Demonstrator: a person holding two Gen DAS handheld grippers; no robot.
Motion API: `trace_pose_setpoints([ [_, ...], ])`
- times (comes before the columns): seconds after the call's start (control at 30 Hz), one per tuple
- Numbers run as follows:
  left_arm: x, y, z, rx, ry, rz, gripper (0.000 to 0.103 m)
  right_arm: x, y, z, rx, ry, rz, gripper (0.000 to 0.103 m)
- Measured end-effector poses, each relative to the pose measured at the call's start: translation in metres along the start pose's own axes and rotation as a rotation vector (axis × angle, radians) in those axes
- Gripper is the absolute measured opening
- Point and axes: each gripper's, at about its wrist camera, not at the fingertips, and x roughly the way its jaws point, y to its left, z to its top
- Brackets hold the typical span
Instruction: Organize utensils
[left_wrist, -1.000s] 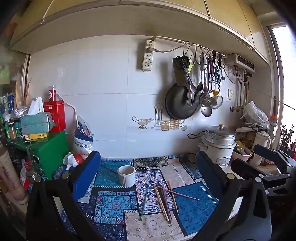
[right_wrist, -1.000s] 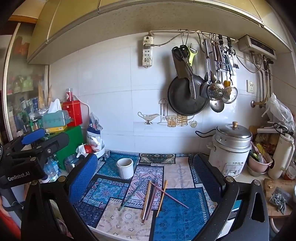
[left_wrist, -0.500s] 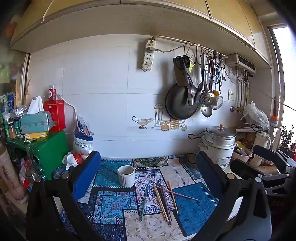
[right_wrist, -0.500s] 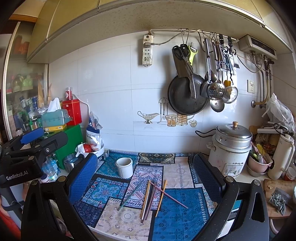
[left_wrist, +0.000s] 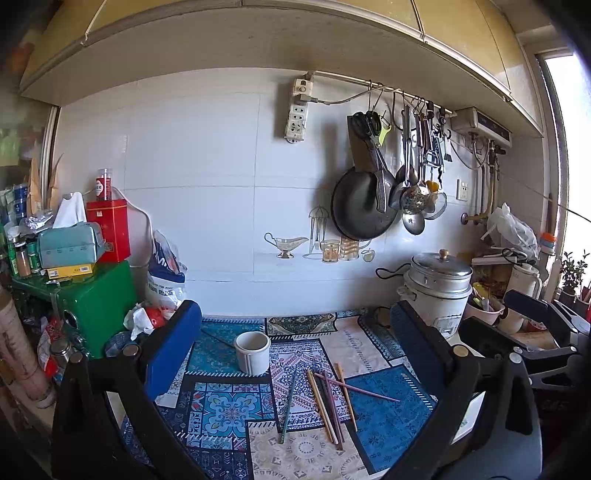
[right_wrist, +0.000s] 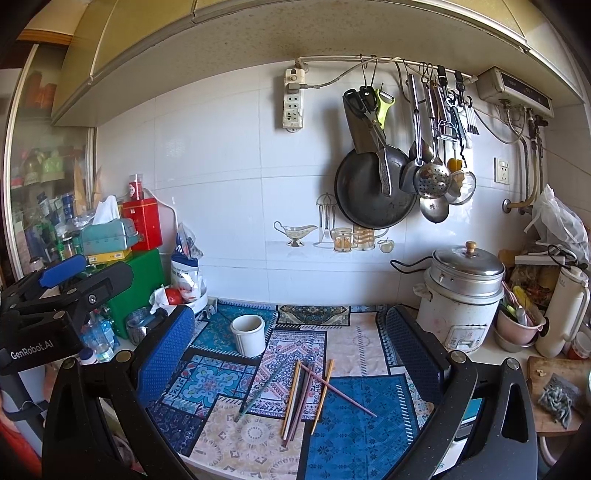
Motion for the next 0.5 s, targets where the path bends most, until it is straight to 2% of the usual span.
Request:
trace_pose_setpoints([
  [0.5,0.0030,0.0012,0.0016,-0.001,-0.001,-0.002,0.103,0.0064,-0.0017,0.0018,0.005,0.004,-0.001,0.103],
])
